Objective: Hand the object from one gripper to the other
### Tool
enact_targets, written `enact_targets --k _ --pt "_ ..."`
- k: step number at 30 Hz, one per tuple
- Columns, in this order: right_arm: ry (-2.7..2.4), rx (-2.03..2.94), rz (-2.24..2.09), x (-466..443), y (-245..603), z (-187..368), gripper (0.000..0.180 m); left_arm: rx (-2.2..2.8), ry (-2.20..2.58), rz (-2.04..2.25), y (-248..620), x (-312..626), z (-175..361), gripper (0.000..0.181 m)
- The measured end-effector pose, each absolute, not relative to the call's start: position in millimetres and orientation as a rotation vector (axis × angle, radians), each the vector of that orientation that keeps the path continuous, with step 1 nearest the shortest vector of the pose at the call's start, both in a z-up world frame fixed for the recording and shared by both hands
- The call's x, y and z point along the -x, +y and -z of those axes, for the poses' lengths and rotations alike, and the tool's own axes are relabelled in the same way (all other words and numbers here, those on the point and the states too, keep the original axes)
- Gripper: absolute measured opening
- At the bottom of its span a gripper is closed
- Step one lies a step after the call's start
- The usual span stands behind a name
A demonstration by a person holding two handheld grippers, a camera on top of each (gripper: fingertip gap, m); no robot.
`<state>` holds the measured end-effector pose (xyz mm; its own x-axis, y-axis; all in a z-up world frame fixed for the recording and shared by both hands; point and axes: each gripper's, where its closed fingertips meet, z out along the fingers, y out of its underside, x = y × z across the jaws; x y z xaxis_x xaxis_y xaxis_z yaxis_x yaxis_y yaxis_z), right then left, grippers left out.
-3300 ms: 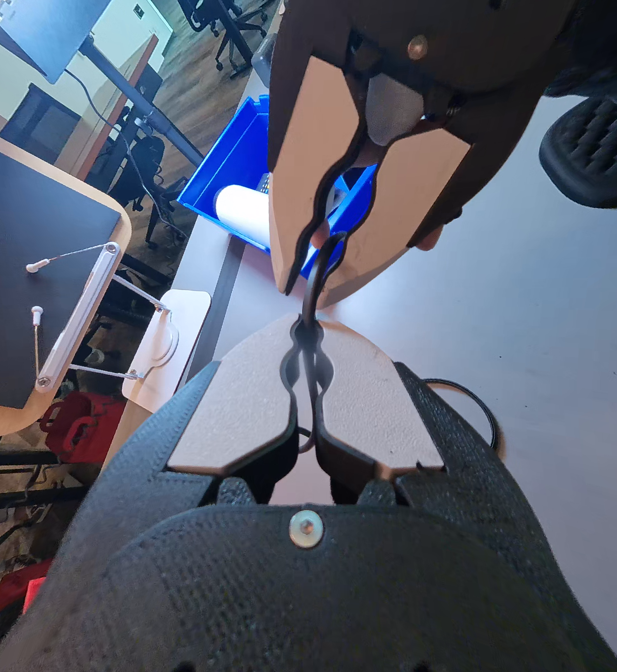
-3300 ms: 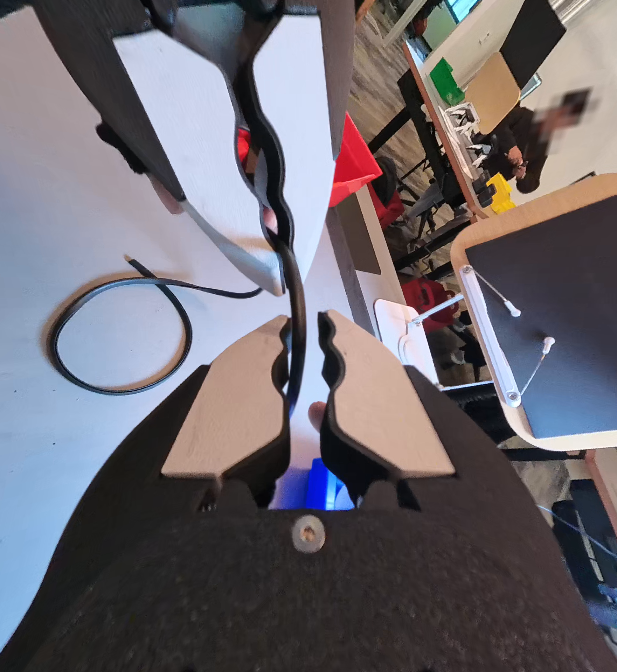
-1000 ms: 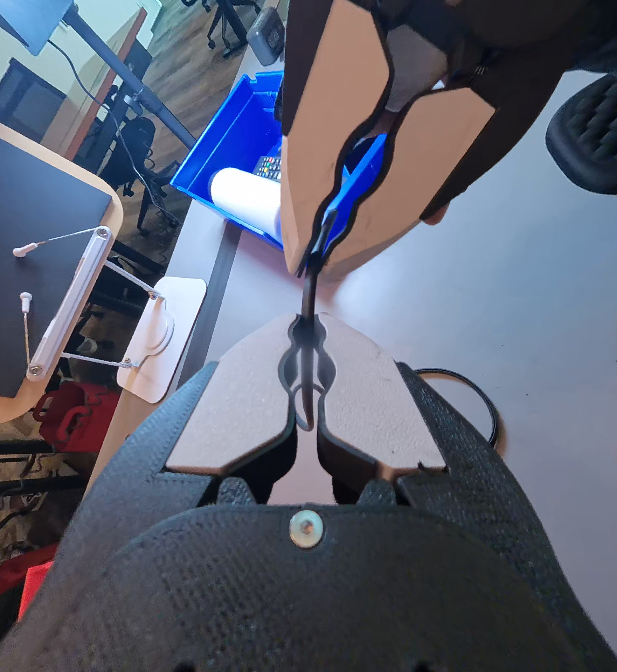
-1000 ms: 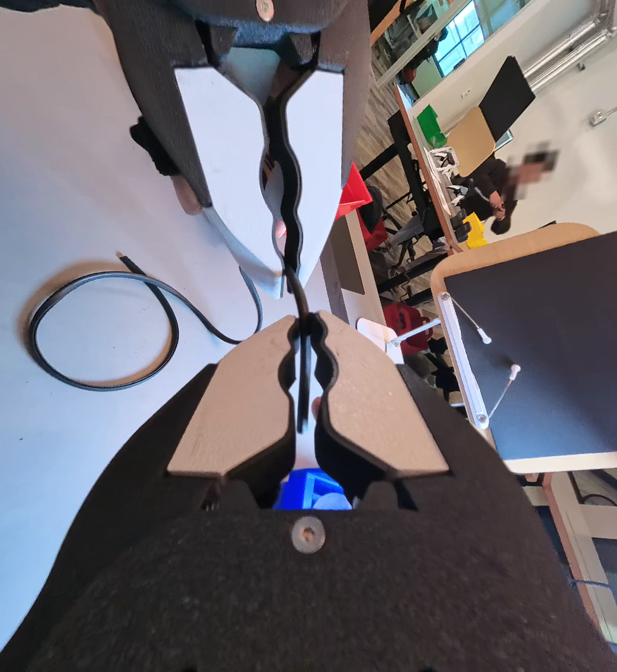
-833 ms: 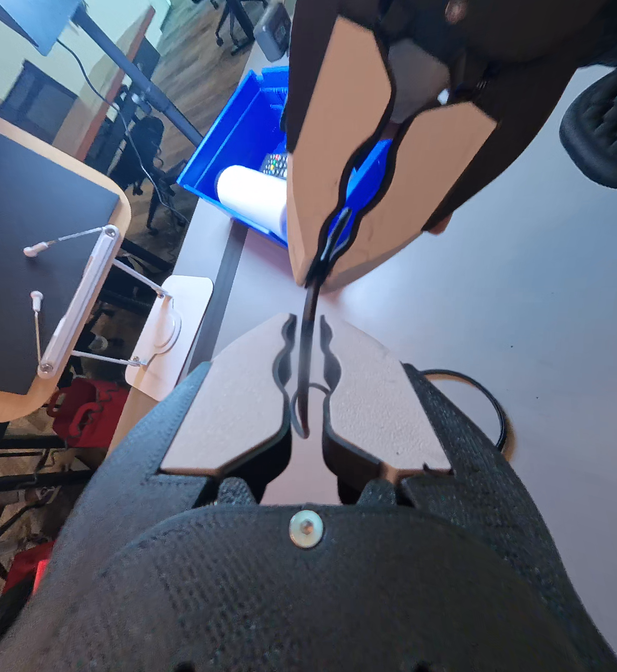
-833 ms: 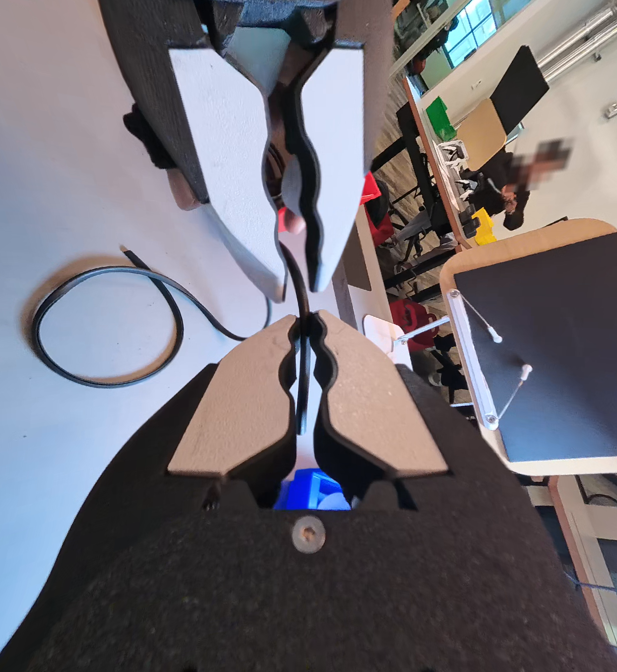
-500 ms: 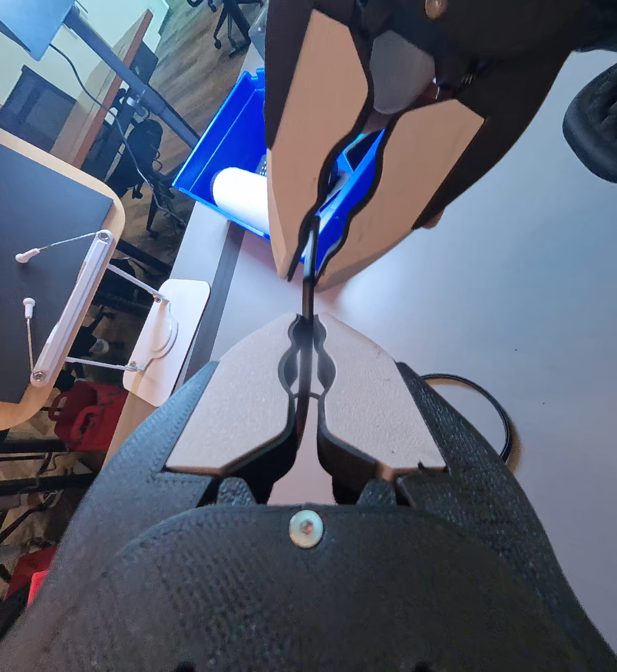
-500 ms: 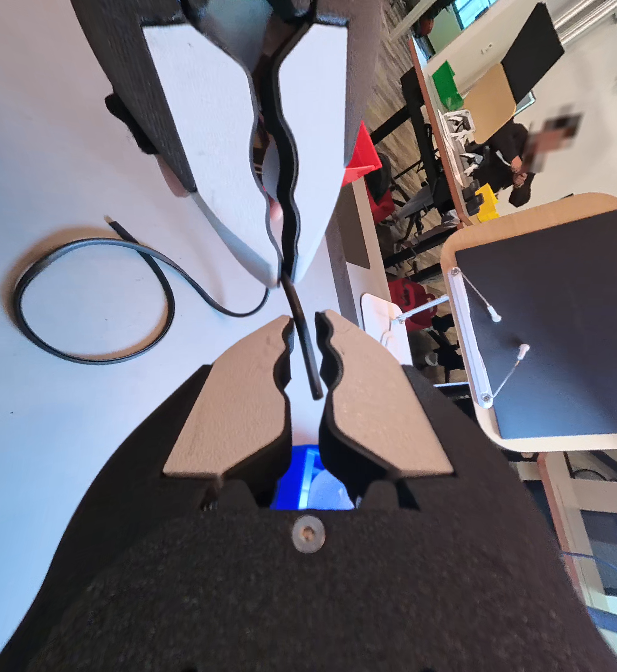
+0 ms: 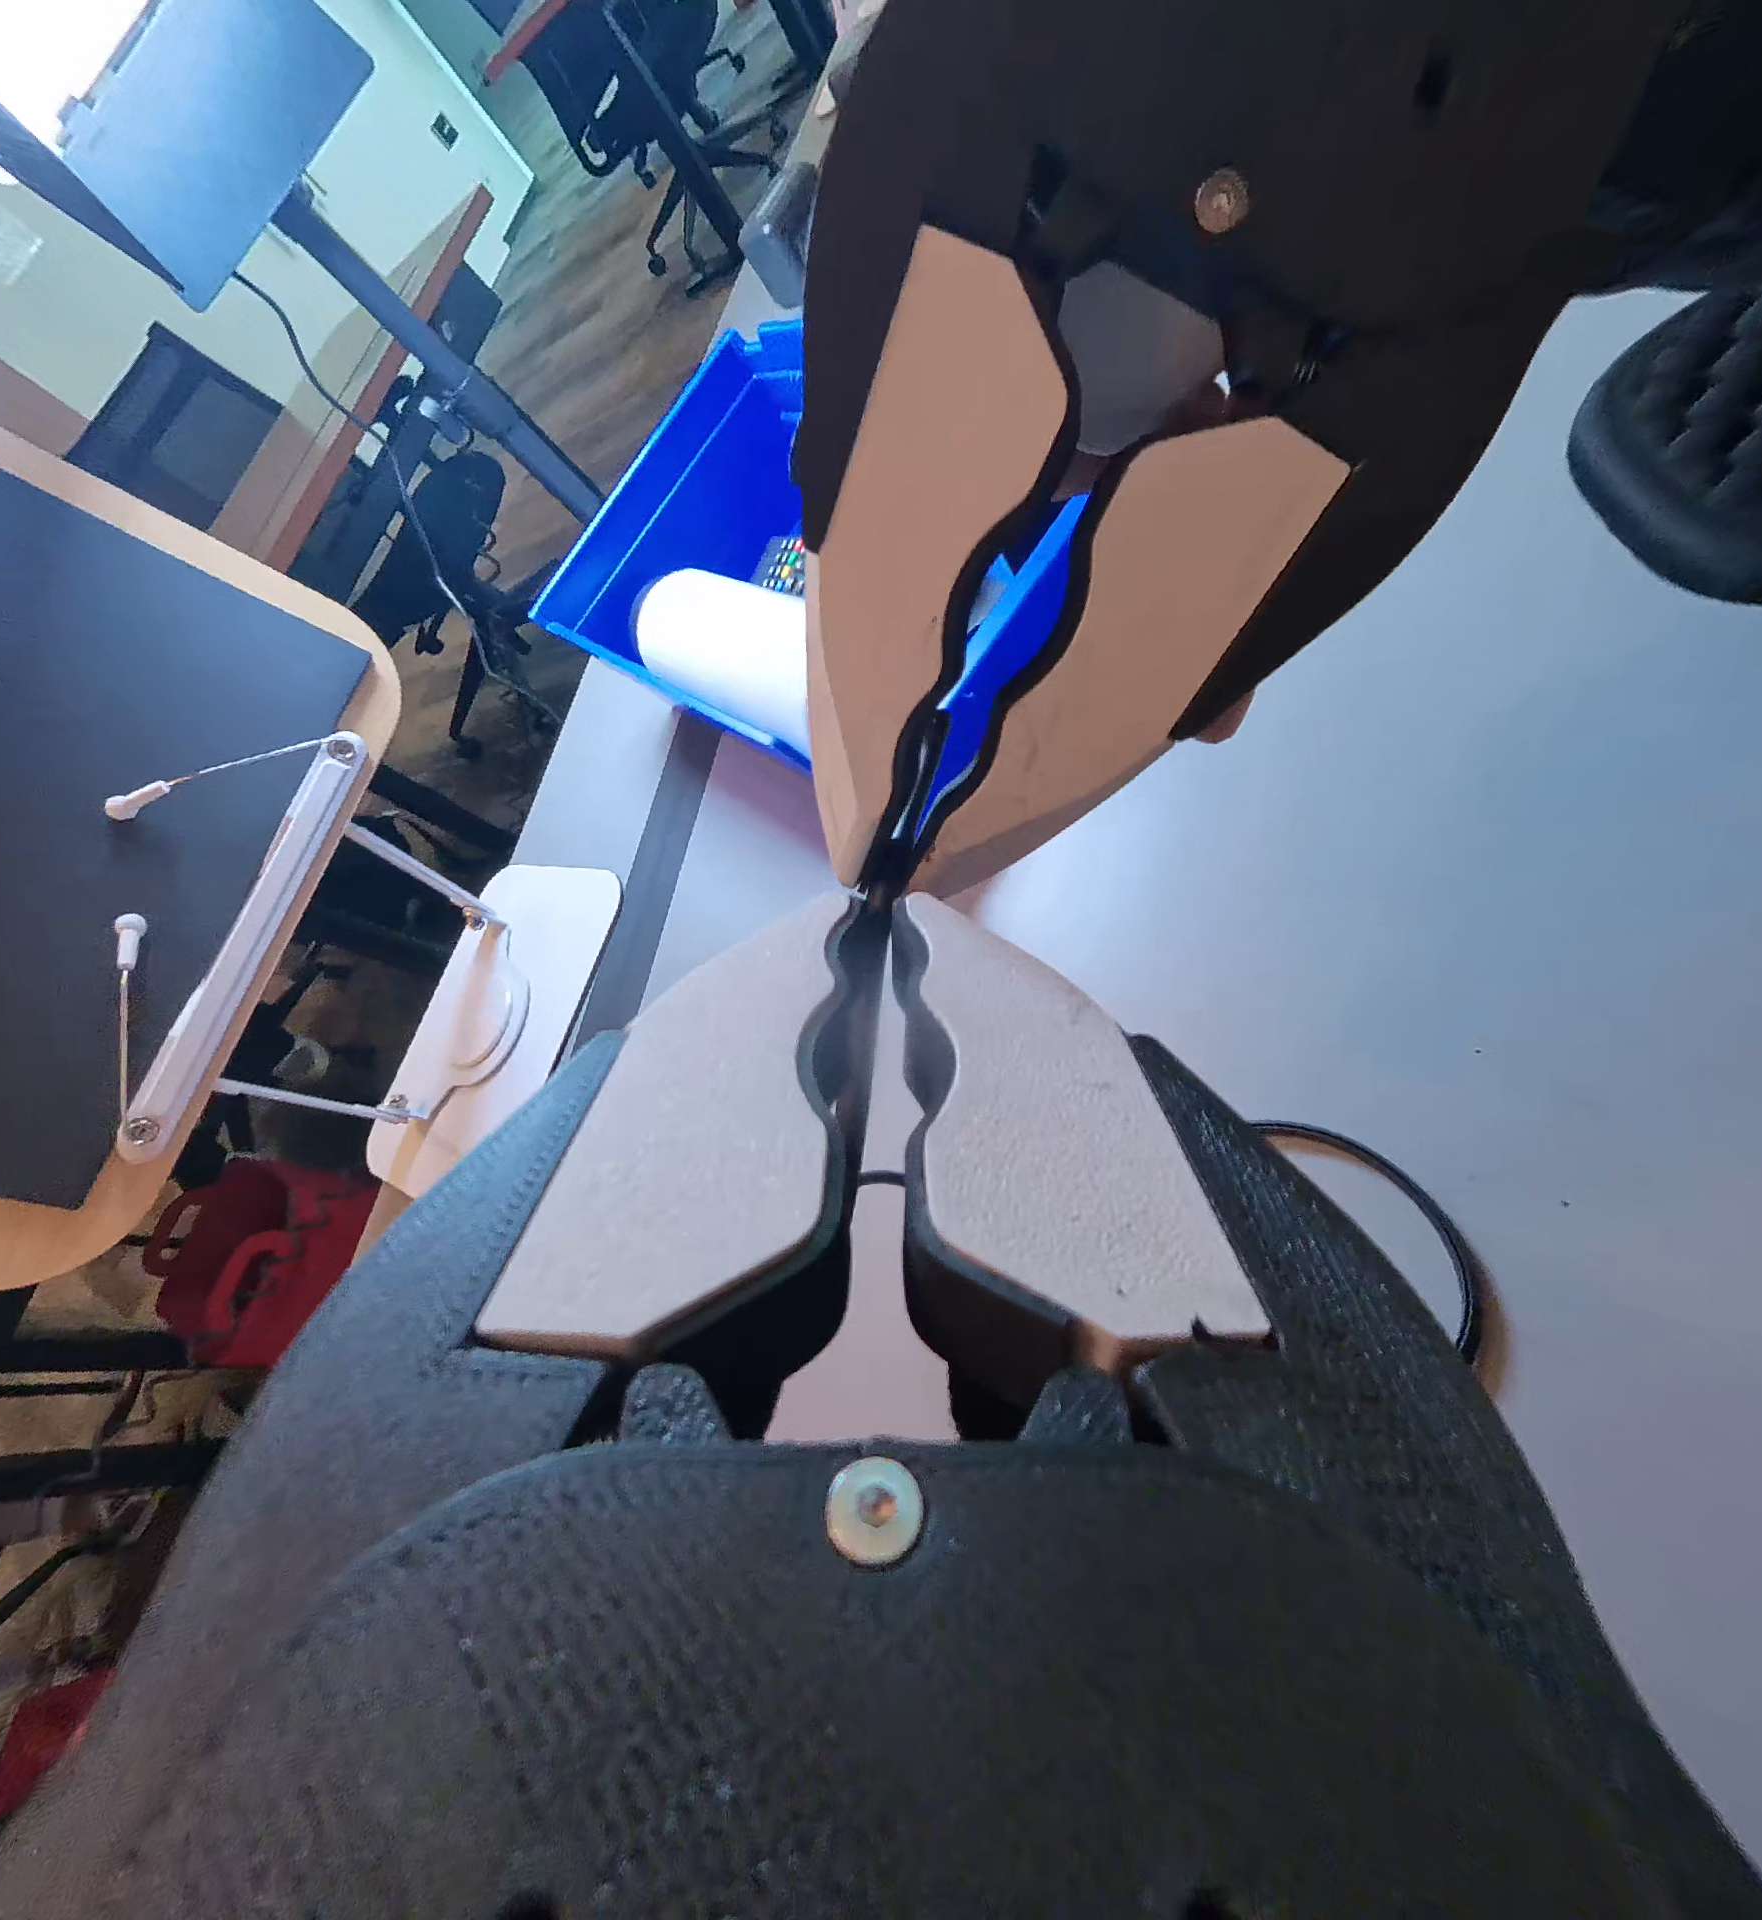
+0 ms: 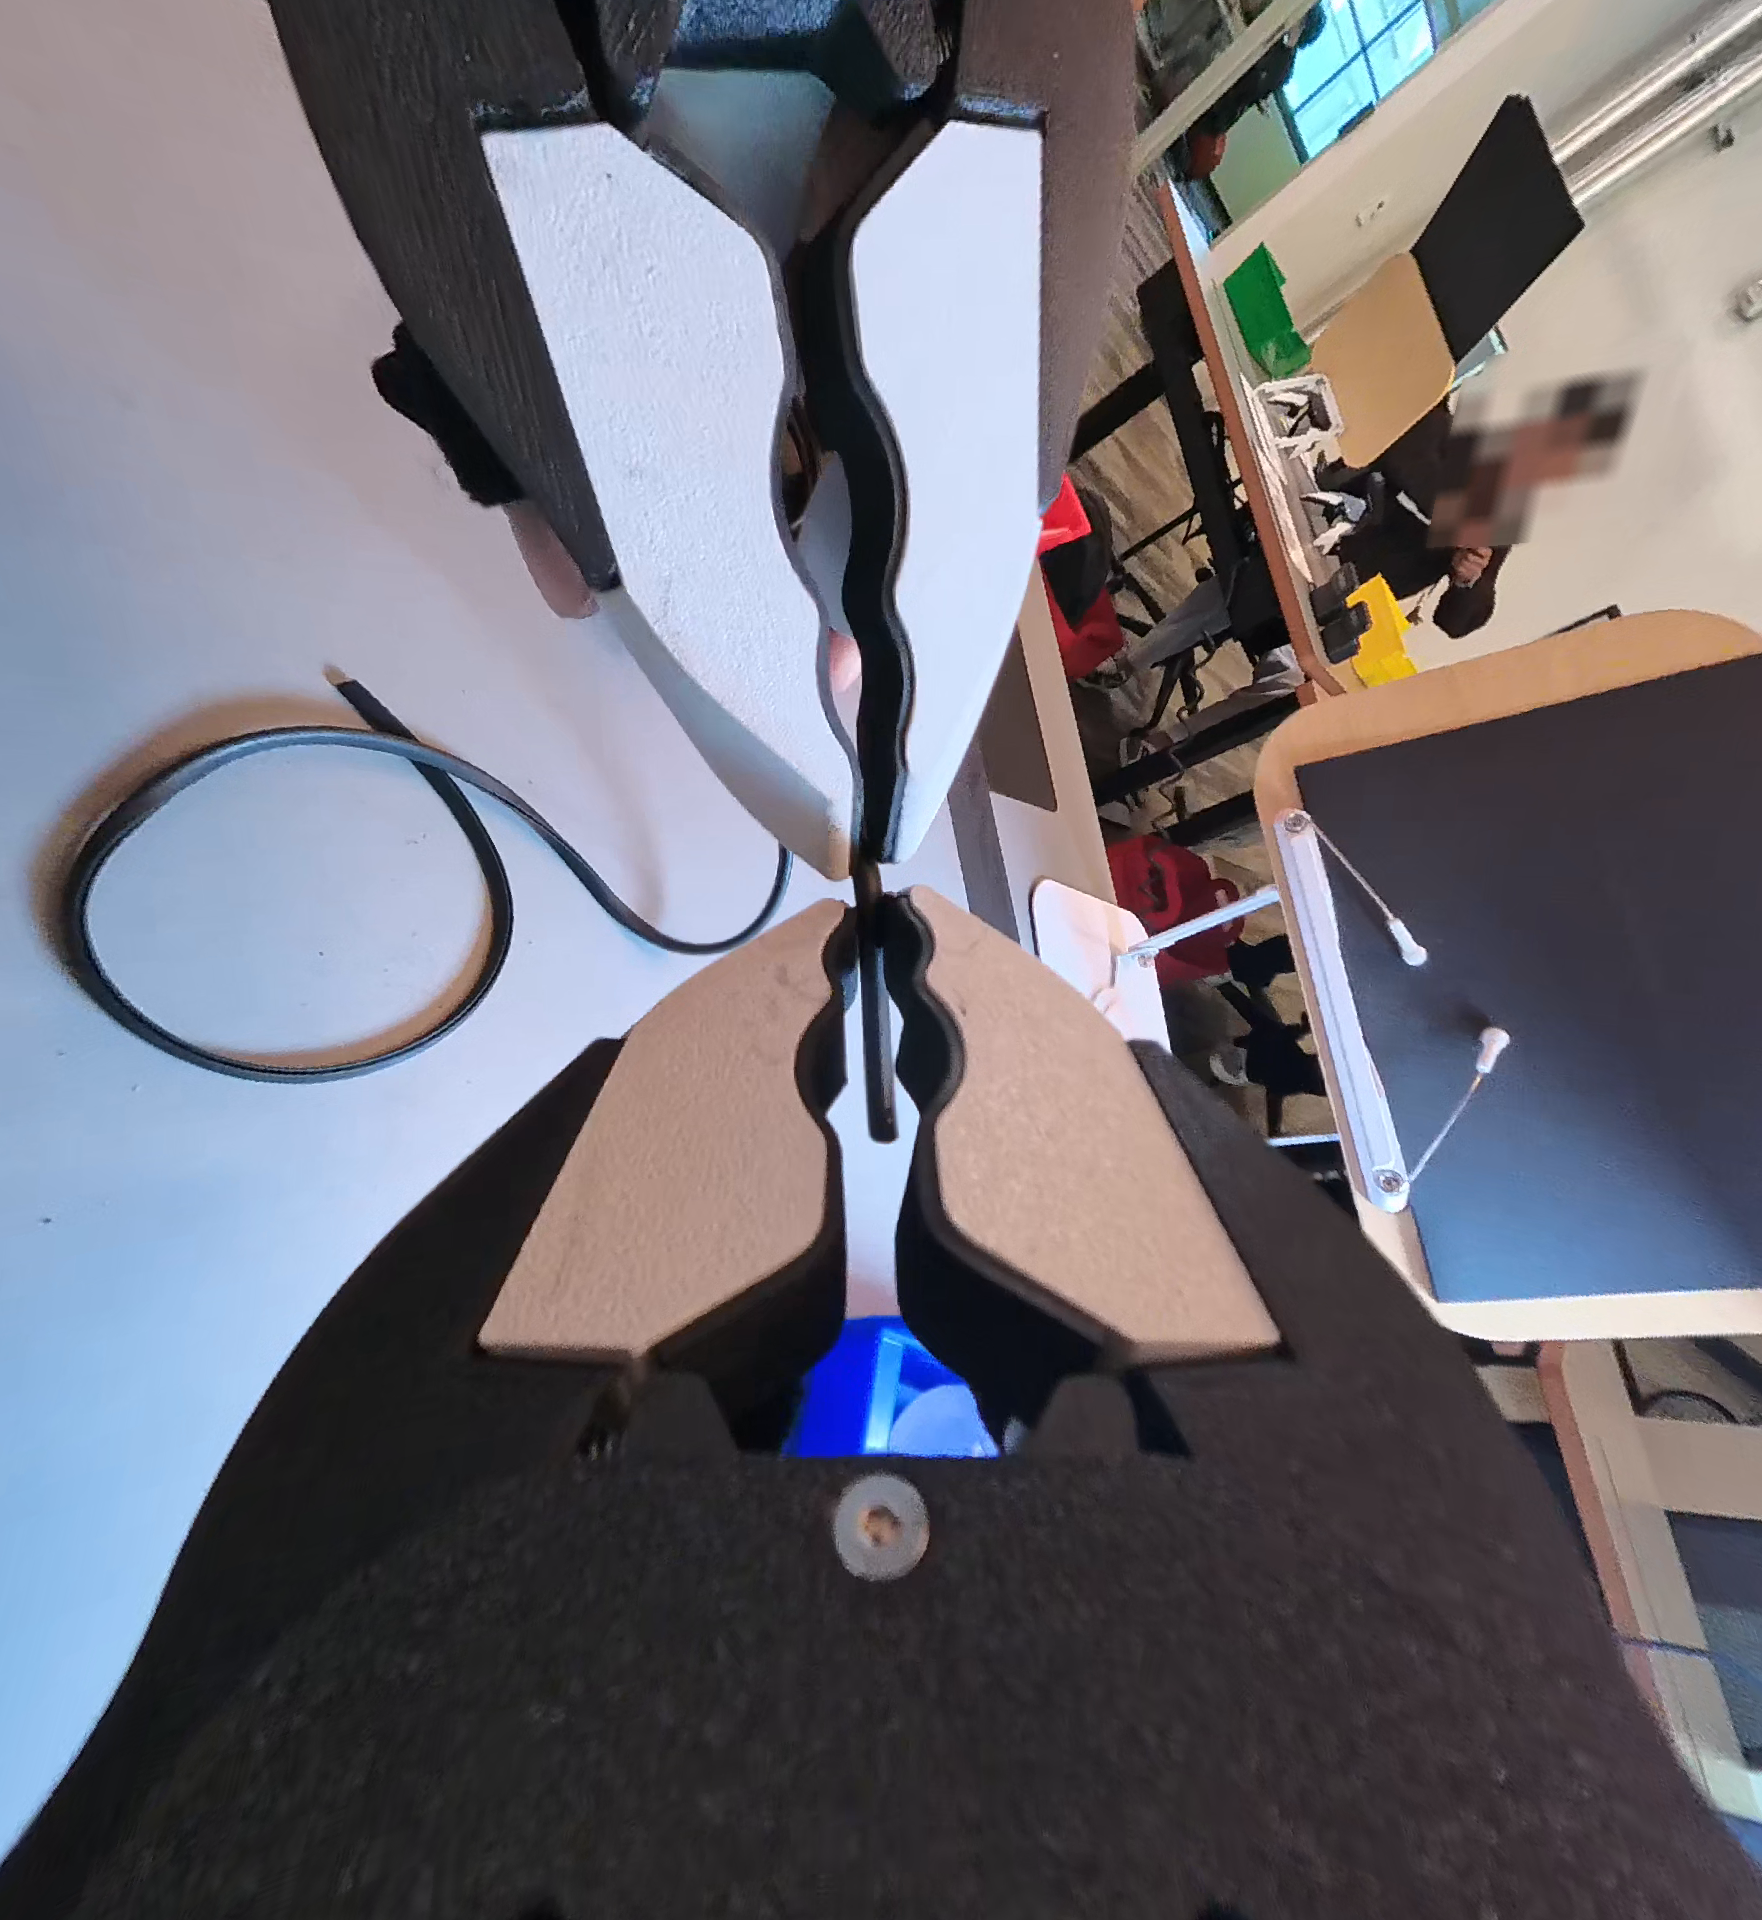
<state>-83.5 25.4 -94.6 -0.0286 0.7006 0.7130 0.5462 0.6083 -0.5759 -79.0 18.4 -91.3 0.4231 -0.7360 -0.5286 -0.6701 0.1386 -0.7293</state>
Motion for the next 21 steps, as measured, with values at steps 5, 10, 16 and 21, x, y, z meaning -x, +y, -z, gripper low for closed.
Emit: enact_targets --k 5,10,16,21 --pt "-1.701 1.001 -0.189 84.2 19.2 90.8 0.004 1.574 1.305 0.027 19.1 80.3 96.1 0.008" --pt "-1.69 1.023 -0.187 81.5 22.7 89.8 0.006 1.596 1.299 0.036 20.1 81.3 96.7 0.005" --pt "-1.689 1.023 -0.145 75.7 29.6 89.2 0.005 1.63 1.284 0.023 23.0 90.3 97.2 0.005" --pt "-1.701 1.02 -0.173 80.1 25.9 92.1 0.005 1.624 1.274 0.065 20.6 88.2 94.9 0.006"
